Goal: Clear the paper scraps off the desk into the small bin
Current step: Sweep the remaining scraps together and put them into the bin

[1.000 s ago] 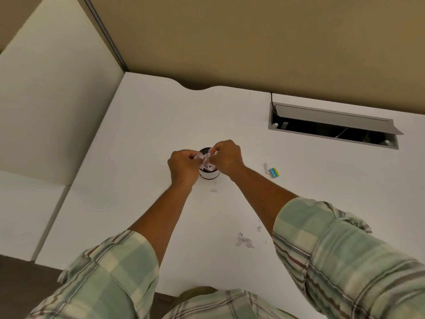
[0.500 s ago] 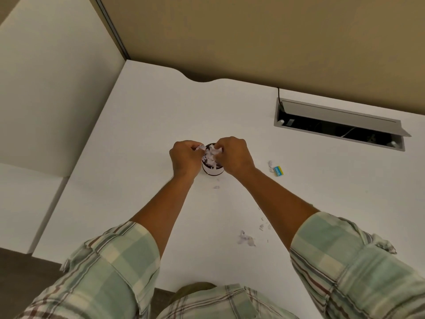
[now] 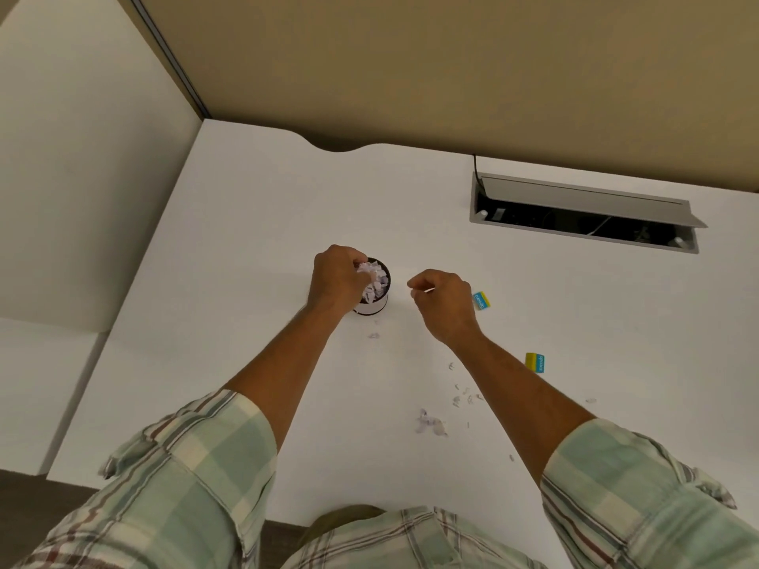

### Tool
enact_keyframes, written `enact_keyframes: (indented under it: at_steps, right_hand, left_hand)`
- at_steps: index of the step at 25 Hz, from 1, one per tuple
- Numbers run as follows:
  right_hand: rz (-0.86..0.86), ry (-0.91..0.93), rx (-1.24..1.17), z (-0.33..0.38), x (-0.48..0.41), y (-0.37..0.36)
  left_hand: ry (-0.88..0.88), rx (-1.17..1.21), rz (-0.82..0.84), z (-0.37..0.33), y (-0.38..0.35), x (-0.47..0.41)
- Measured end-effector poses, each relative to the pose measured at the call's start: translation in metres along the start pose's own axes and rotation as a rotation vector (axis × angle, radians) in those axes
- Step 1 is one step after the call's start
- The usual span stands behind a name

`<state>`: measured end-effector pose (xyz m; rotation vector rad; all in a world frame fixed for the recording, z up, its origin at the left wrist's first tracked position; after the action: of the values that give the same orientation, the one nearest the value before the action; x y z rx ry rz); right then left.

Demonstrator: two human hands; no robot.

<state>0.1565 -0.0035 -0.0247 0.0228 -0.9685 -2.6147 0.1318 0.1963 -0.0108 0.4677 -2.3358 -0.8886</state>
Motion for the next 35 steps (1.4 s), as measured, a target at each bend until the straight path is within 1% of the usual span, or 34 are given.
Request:
enact_keyframes:
  at_steps: [2, 4, 5, 7, 9, 10, 12, 14, 17, 21, 23, 28, 30, 32, 33, 35]
  right_hand:
    - [-0.002, 0.004, -0.003, -0.008, 0.007, 0.003]
    - [-0.015, 0.0, -0.032, -0.015, 0.012, 0.004]
    - [-0.021, -0.004, -0.045, -0.018, 0.015, 0.005]
    - [-0.026, -0.002, -0.047, -0.023, 0.021, 0.005]
    - [-0.03, 0.009, -0.038, -0.026, 0.027, 0.005]
    - [-0.03, 0.007, -0.037, -0.028, 0.03, 0.004]
    - [-0.013, -0.013, -0.027, -0.034, 0.038, 0.002]
    - [0.013, -0.033, -0.01, -0.041, 0.046, 0.001]
    - [0.031, -0.049, -0.007, -0.05, 0.056, 0.0]
    - [0.081, -0.057, 0.019, -0.059, 0.066, -0.003]
    - [0.097, -0.058, 0.022, -0.063, 0.069, -0.004]
    - [0.131, -0.047, 0.064, -0.072, 0.074, -0.006]
    - [0.143, -0.041, 0.085, -0.076, 0.076, -0.006]
    - [0.164, -0.051, 0.111, -0.081, 0.076, -0.007]
    - [0.171, -0.059, 0.122, -0.083, 0.075, -0.007]
    - [0.173, -0.067, 0.139, -0.085, 0.071, -0.005]
  left_hand:
    - [0.014, -0.005, 0.028, 0.001, 0.008, -0.002]
    - [-0.004, -0.056, 0.017, 0.0, 0.017, -0.001]
    - [-0.05, -0.099, 0.014, -0.002, 0.019, 0.001]
    - [-0.203, -0.218, 0.048, -0.012, 0.011, 0.015]
    - [-0.32, -0.4, 0.102, -0.015, -0.013, 0.031]
    - [-0.347, -0.512, 0.13, -0.012, -0.026, 0.039]
    - [-0.335, -0.688, 0.19, 0.002, -0.049, 0.046]
    - [-0.331, -0.76, 0.189, 0.011, -0.06, 0.044]
    - [-0.383, -0.883, 0.165, 0.014, -0.068, 0.035]
    - [-0.349, -1.016, 0.241, 0.025, -0.073, 0.016]
    - [-0.321, -1.029, 0.27, 0.028, -0.071, 0.01]
    - [-0.332, -1.054, 0.247, 0.023, -0.073, 0.002]
    - [-0.319, -1.025, 0.235, 0.031, -0.074, -0.008]
    - [-0.322, -0.938, 0.167, 0.039, -0.072, -0.013]
    - [-0.343, -0.858, 0.115, 0.041, -0.069, -0.011]
    - [-0.447, -0.697, -0.033, 0.037, -0.061, 0.0]
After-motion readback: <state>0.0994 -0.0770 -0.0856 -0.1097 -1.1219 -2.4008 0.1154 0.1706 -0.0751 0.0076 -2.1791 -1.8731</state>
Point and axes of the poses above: each hand's wrist, its own x-axis away from the middle knuckle, its own y-axis out of the back of the hand, z = x × y, the point moved 7 cm from there along -x, towards the middle knuckle, and after that the axes turned 12 degrees about y, right-handed, at the moved point
